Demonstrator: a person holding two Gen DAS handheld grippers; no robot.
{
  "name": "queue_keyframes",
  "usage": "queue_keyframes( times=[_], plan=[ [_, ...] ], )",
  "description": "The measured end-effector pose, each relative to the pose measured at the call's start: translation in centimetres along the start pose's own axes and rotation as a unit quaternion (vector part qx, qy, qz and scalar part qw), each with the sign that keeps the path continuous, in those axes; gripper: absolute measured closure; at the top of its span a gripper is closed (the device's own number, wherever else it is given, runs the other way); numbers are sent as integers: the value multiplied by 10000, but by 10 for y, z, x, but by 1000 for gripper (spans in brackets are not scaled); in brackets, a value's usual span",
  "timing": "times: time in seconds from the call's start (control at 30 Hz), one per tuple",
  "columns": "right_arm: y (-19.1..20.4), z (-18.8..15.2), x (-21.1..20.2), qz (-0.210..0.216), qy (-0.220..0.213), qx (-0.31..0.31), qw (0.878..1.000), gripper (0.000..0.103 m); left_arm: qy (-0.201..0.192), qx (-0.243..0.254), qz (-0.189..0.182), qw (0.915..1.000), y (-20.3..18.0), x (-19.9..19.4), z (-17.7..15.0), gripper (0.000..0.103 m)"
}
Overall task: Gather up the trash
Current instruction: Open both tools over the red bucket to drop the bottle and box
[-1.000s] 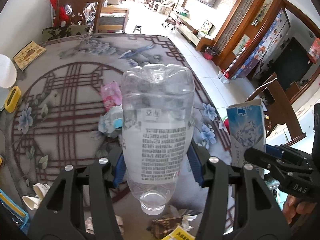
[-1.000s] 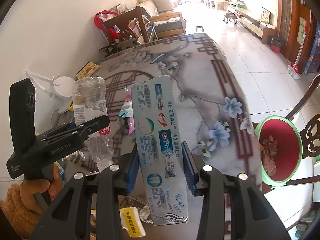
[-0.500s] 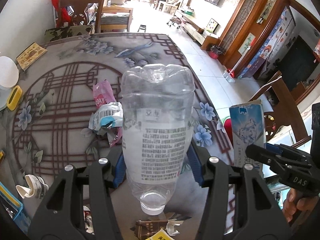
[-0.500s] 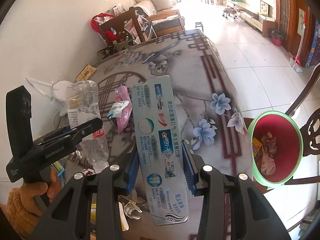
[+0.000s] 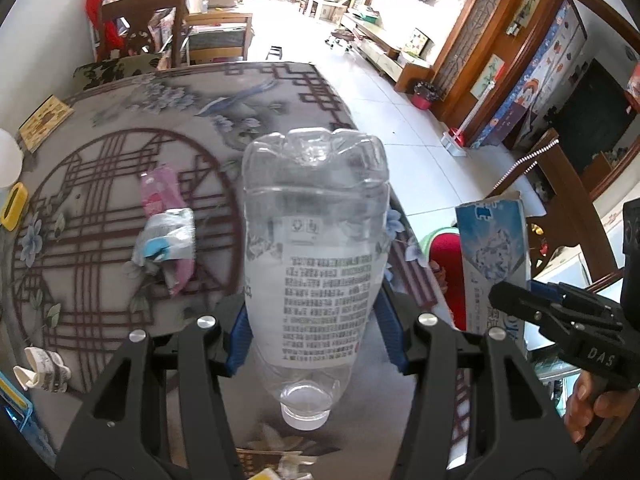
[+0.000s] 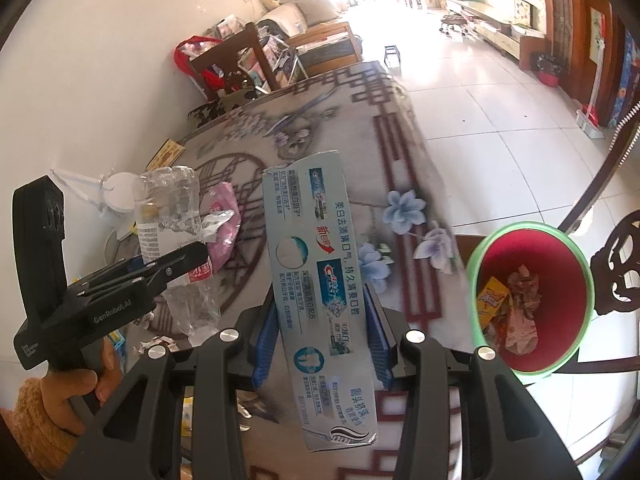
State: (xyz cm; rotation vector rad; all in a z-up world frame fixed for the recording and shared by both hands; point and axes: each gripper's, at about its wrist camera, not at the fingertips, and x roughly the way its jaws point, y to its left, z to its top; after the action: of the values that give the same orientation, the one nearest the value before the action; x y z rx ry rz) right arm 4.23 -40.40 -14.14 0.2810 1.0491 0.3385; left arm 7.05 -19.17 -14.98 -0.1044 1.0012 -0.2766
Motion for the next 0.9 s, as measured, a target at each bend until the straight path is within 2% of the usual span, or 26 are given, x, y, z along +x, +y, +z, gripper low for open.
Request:
queue_keyframes(
  times=[0.33, 0.5, 0.7, 0.9],
  plan=[
    [-72, 4, -28, -302, -155, 509, 9981, 64, 257, 363, -415, 9981, -64, 35, 13, 51],
    [-120, 6, -48, -581, -321, 868, 9940, 64, 244, 670, -526, 9961, -101, 53, 30, 51],
    [-184, 0, -61, -896, -418, 1480, 9840, 64, 418, 1128, -888, 9888, -159, 82, 46, 51],
    [-219, -2, -67, -1041, -458, 1846, 9762, 64, 524, 1653, -1139, 9782, -215, 109, 49, 51]
  ],
)
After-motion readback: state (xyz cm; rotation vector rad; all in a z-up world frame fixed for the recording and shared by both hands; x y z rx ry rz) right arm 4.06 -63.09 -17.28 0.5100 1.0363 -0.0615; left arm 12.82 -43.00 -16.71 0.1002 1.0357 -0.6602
